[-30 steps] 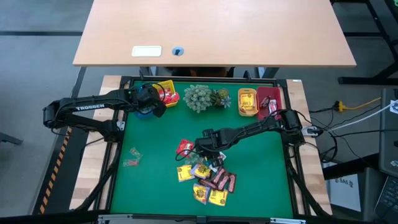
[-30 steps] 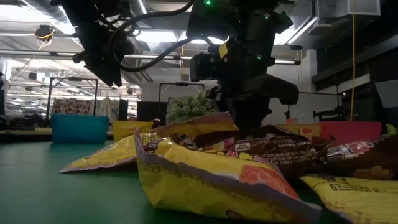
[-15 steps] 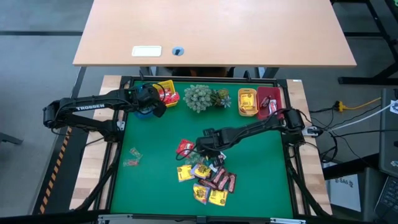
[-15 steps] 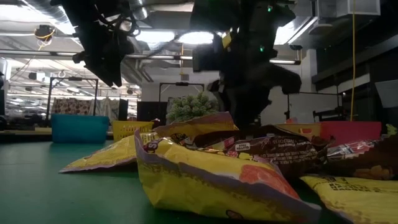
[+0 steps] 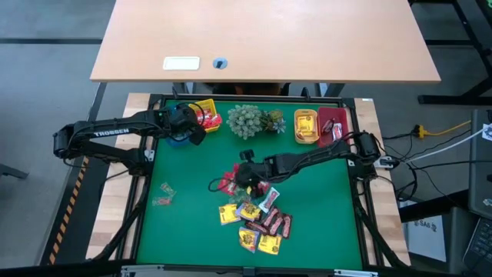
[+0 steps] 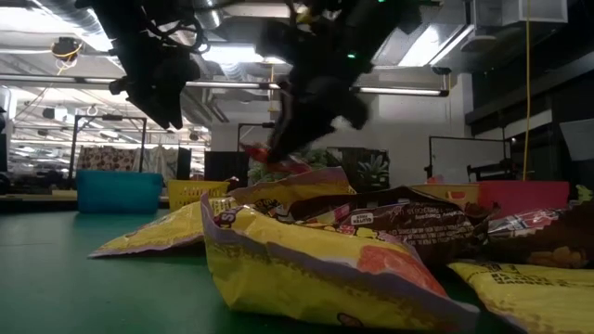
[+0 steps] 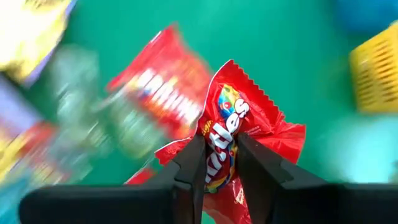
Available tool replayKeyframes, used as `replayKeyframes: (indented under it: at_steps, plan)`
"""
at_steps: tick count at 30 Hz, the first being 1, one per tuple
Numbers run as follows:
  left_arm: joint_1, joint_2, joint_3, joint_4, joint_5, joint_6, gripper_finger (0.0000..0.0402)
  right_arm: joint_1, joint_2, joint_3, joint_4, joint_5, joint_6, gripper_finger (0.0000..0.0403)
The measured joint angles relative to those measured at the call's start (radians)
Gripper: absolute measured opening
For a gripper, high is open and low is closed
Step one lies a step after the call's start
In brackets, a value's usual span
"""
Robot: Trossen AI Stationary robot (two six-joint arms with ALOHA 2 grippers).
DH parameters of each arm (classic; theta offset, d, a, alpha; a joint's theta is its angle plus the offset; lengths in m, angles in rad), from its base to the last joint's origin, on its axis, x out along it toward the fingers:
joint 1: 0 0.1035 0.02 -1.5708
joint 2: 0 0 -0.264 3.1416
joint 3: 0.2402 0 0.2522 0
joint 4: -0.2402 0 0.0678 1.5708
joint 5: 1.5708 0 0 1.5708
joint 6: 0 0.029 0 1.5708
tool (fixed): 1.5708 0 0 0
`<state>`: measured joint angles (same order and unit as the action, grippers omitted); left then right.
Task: Sort candy
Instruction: Put the red candy into the yellow bin
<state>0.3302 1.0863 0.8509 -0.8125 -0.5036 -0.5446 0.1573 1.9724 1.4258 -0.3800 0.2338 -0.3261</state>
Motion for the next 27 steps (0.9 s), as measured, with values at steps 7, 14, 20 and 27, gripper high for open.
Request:
replayKeyframes:
  at_steps: [7, 14, 20, 27]
  plan:
    - [0.000, 0.000, 0.000, -0.003, 0.001, 0.000, 0.0157, -0.105, 0.000, 0.001, 0.325, -0.012, -0.053, 0.0085]
    - [0.000, 0.000, 0.000, 0.041, 0.000, 0.007, 0.0157, -0.258, 0.002, 0.001, 0.587, -0.215, 0.010, 0.0085]
    - [0.000, 0.000, 0.000, 0.055, 0.000, 0.034, 0.0157, -0.371, 0.052, 0.003, 0.812, -0.386, 0.140, 0.0085]
    - [0.000, 0.000, -0.001, 0.060, 0.000, 0.034, 0.0157, -0.448, 0.147, 0.003, 1.034, -0.403, 0.202, 0.0085]
